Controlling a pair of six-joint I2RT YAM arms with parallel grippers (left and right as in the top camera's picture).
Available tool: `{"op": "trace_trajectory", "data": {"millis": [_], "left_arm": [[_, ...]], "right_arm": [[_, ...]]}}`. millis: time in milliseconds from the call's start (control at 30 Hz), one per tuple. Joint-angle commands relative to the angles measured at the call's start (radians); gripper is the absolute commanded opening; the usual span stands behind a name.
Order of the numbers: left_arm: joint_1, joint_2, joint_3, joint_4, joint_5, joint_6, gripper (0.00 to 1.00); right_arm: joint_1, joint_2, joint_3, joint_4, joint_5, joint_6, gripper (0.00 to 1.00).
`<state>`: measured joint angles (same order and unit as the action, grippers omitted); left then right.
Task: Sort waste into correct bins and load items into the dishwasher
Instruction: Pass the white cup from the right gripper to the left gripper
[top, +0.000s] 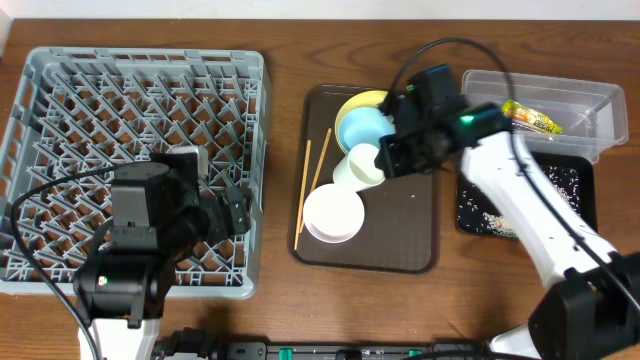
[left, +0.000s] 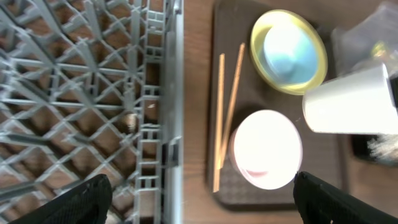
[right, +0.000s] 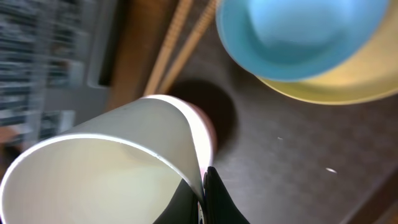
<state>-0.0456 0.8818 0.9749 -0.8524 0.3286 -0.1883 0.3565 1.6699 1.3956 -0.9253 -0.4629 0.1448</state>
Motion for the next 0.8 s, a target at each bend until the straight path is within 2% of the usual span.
{"op": "trace_trajectory", "data": {"millis": [0,100,233,400,567,767], "left_arm": [[0.005,0.046,0.011,0.038,0.111,-0.142,0.95],[0.005,0.106,0.011,0.115,0.256,-0.182,0.95],[0.005,0.206,0.011,0.281,0.529,-0.244,0.95],[0.005,0.332,0.011,0.481,0.761,-0.359,0.95],[0.005,0.421,0.011,0.629,0.923,-0.465,0.95],[-0.027,0.468,0.011,0.696,0.999,-0.528,0.94]], "right_arm": [[-0.044,0.001,0.004,0.008,-0.315,-0.097,0.01],[-0.060,0.002,0.004,0.046,-0.478,-0.120,0.01],[-0.055,0.002,0.004,0.108,-0.574,-0.116,0.01],[-0.048,0.002,0.004,0.174,-0.671,-0.116,0.01],[-0.052,0.002,0.004,0.259,-0.689,-0.068,0.01],[-0.052,0.002,0.004,0.363,-0.743,-0.014,0.01]]}}
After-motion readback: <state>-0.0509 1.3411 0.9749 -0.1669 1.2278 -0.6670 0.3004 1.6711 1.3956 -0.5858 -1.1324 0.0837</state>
